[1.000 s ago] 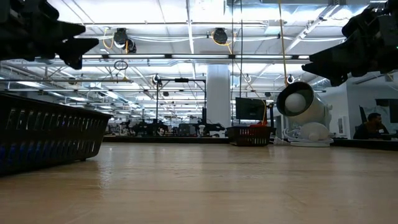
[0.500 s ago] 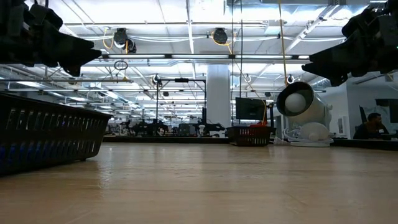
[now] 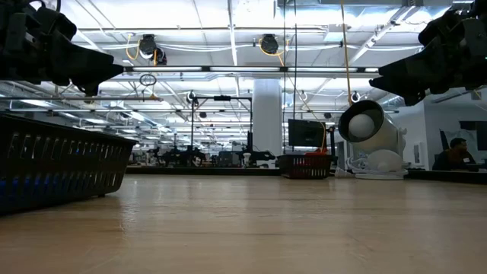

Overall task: Pick & Place Office items
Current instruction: Return to Home Position

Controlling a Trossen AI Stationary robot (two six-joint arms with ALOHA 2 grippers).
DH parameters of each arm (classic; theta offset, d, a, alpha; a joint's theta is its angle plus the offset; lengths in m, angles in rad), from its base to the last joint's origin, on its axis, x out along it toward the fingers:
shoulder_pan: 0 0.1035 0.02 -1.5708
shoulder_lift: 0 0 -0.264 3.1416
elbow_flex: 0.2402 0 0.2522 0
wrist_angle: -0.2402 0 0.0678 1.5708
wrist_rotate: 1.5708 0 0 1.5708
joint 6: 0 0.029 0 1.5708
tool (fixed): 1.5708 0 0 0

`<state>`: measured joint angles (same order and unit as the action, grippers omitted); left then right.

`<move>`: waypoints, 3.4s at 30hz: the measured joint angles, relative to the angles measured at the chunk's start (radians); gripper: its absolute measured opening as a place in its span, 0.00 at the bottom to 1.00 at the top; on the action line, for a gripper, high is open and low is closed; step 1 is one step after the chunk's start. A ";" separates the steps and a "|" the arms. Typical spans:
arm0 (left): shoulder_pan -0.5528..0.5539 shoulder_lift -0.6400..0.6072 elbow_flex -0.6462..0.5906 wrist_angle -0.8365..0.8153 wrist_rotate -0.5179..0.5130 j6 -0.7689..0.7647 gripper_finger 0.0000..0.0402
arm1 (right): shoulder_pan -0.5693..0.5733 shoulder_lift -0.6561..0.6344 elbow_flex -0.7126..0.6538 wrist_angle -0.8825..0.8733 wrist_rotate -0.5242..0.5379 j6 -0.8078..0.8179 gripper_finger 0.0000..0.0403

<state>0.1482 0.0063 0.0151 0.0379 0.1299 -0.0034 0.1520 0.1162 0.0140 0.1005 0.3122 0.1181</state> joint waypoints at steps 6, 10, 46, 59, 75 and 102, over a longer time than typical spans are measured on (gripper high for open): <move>0.000 0.002 0.000 -0.006 -0.009 0.078 0.48 | 0.000 0.000 0.000 0.000 0.000 0.000 0.49; 0.000 0.002 0.000 -0.003 -0.009 0.150 0.51 | 0.000 0.000 0.000 0.000 0.000 0.000 0.49; 0.001 0.002 0.000 -0.004 -0.009 0.100 0.41 | 0.000 0.000 0.000 0.000 0.000 0.000 0.49; 0.001 0.003 0.000 -0.004 -0.009 0.099 0.42 | 0.000 0.000 0.000 0.000 0.000 0.000 0.49; 0.001 0.003 0.000 -0.004 -0.009 0.101 0.52 | 0.000 0.000 0.000 0.000 0.000 0.000 0.49; 0.000 0.003 0.000 -0.004 -0.009 0.095 0.38 | 0.000 0.000 0.000 0.000 0.000 0.000 0.49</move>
<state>0.1487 0.0089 0.0154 0.0342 0.1211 0.0917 0.1520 0.1162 0.0143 0.1005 0.3119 0.1181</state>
